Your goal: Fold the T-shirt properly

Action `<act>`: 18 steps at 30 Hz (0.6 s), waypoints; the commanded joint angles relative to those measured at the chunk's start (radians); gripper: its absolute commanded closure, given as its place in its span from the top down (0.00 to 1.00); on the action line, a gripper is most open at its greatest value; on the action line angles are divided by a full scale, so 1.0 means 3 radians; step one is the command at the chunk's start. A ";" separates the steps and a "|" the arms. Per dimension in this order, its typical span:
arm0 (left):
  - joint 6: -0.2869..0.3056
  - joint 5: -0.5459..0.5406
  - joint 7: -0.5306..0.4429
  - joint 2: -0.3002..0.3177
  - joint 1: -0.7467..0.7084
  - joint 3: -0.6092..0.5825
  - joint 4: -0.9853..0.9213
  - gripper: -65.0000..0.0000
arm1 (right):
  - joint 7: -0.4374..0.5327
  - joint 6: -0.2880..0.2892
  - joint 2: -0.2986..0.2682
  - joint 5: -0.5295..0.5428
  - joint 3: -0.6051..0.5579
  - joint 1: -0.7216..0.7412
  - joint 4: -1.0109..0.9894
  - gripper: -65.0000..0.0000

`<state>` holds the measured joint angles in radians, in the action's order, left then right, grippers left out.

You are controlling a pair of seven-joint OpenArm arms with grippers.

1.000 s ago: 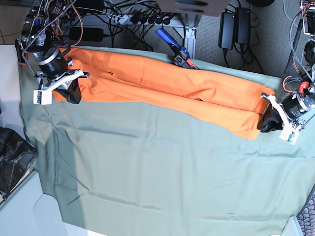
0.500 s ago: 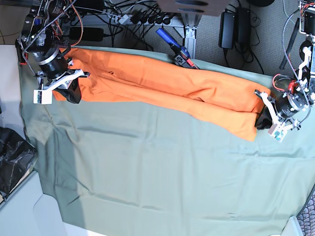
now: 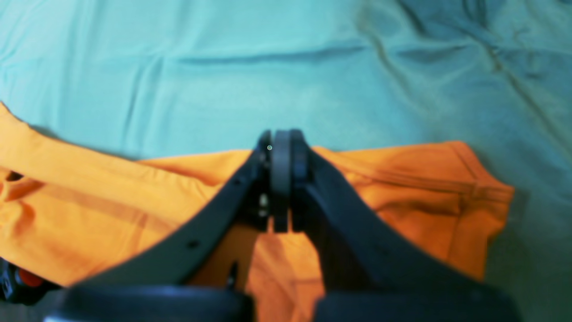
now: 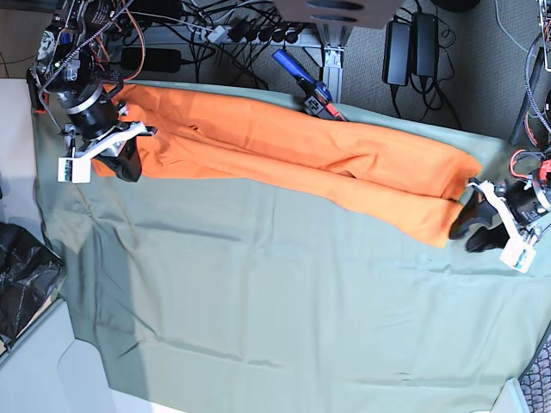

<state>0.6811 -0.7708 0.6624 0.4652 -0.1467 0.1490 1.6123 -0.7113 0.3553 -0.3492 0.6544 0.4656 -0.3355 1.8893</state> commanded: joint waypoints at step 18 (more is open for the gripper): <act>0.0057 -0.0243 0.0104 0.0046 -0.0020 0.0022 -0.0576 0.69 | 0.0074 0.0323 -0.0053 0.0001 0.0033 0.0019 0.0045 0.00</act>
<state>0.6815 -0.8295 0.7033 0.4652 -0.1654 0.1486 1.4288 -0.7113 0.3553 -0.3492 0.6395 0.4656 -0.3351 1.8893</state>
